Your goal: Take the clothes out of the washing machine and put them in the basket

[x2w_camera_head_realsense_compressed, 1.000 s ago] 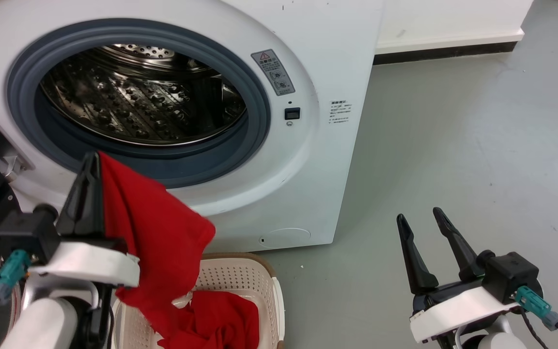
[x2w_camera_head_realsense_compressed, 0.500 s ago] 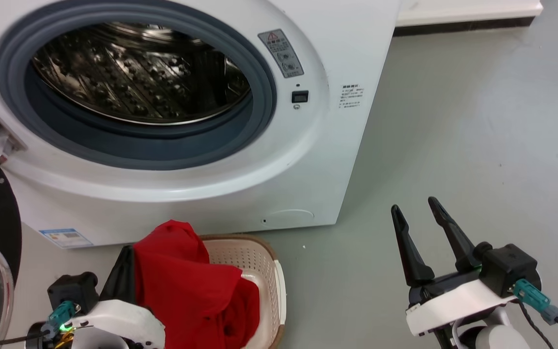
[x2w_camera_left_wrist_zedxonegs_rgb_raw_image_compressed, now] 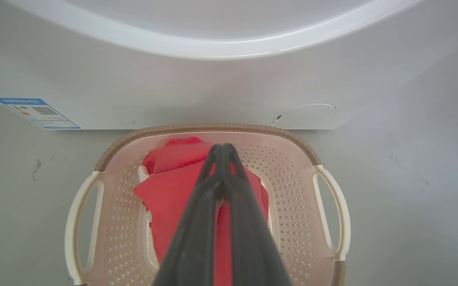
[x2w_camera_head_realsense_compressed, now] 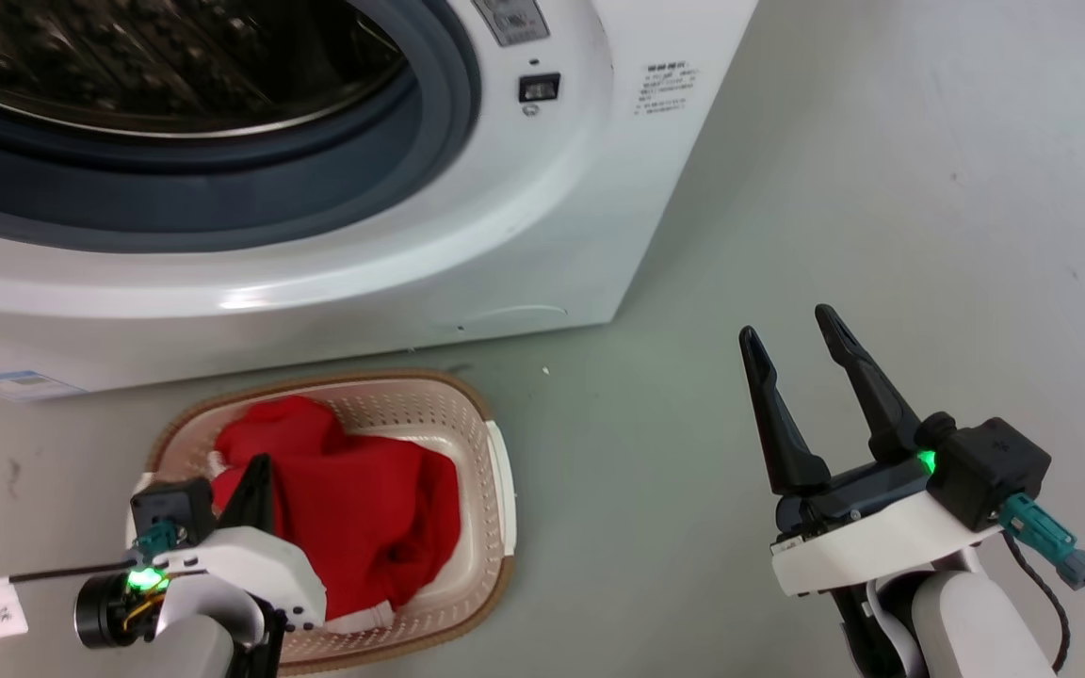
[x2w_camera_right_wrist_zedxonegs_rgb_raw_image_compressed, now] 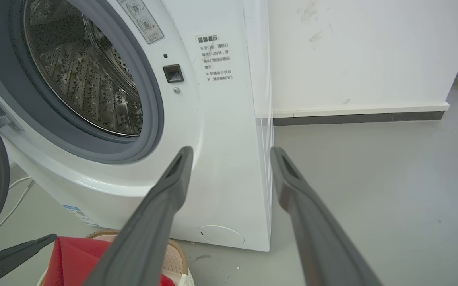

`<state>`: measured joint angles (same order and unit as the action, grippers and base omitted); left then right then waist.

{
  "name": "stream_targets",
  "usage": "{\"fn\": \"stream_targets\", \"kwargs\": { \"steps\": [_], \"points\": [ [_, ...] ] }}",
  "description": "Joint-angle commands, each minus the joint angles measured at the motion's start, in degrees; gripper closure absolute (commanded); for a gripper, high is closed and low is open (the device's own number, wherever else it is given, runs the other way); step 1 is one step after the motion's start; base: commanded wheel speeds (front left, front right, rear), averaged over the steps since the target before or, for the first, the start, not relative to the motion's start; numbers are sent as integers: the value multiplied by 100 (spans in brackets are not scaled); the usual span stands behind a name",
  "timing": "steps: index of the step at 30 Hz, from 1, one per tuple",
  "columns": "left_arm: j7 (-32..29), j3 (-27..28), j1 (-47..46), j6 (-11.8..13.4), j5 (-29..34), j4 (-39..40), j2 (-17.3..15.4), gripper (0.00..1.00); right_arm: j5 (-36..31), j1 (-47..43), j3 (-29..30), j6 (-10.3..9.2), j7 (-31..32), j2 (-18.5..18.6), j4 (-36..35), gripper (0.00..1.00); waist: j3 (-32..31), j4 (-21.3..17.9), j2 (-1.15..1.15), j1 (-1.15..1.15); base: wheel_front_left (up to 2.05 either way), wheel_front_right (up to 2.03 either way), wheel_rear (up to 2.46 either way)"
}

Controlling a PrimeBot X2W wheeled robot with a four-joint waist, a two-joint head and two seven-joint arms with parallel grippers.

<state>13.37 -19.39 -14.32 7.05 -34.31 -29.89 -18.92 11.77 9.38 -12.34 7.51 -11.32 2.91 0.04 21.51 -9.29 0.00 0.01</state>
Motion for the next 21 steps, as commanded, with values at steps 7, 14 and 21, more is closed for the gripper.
{"fn": "stream_targets", "kwargs": {
  "steps": [7,14,21],
  "points": [
    [104,-29,-641,-249,122,-1238,-40,100,168,257,-126,-4,-184,-7,109,0,751,-468,0,-1,0,0,0],
    [138,14,-954,-412,46,-2327,-69,100,187,412,-87,-4,-280,-8,133,0,1177,-569,0,-1,0,0,0],
    [79,-14,-1321,-657,-29,-3288,6,100,171,601,-191,-4,-335,-7,107,0,1626,-598,0,-1,0,0,0]
  ]
}}
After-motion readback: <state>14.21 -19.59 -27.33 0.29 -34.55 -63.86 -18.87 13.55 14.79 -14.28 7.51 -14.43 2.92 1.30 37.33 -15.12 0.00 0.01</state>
